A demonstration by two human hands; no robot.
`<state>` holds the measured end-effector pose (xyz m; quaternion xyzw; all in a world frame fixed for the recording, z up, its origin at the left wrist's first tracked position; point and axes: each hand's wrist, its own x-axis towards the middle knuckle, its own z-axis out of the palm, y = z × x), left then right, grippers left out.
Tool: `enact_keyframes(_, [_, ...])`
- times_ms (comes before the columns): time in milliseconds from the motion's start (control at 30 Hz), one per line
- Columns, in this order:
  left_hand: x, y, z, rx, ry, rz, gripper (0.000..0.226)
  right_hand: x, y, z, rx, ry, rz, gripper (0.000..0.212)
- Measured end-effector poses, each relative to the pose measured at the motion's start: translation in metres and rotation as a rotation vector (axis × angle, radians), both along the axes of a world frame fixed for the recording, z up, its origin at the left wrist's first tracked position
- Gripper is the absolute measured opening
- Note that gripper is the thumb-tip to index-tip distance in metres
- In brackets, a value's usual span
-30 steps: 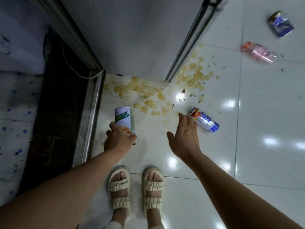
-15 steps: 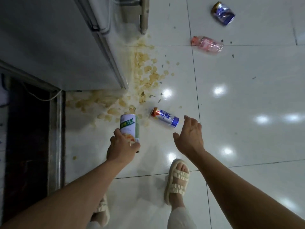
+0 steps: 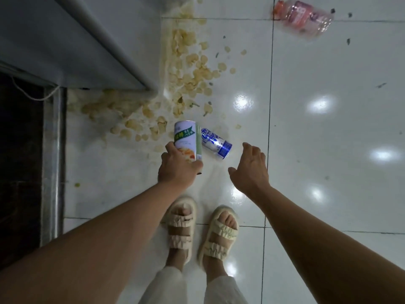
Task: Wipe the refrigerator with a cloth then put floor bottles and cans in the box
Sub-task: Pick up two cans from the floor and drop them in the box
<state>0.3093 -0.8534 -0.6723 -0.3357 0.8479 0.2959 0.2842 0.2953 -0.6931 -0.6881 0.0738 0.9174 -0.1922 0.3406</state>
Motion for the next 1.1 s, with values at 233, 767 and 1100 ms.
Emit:
enact_keyframes(233, [-0.004,-0.015,-0.085,-0.044,0.014,0.029,0.077,-0.014,-0.019,-0.1,-0.013,0.021,0.077,0.078])
enact_keyframes(767, [-0.007,-0.044,-0.163,-0.043,0.021,0.119,0.079,-0.039,-0.037,-0.192,0.081,0.105,0.066,0.067])
enact_keyframes(1100, [-0.05,-0.004,0.003,0.024,0.087,0.087,0.078,-0.054,0.013,-0.002,-0.07,0.07,-0.311,0.068])
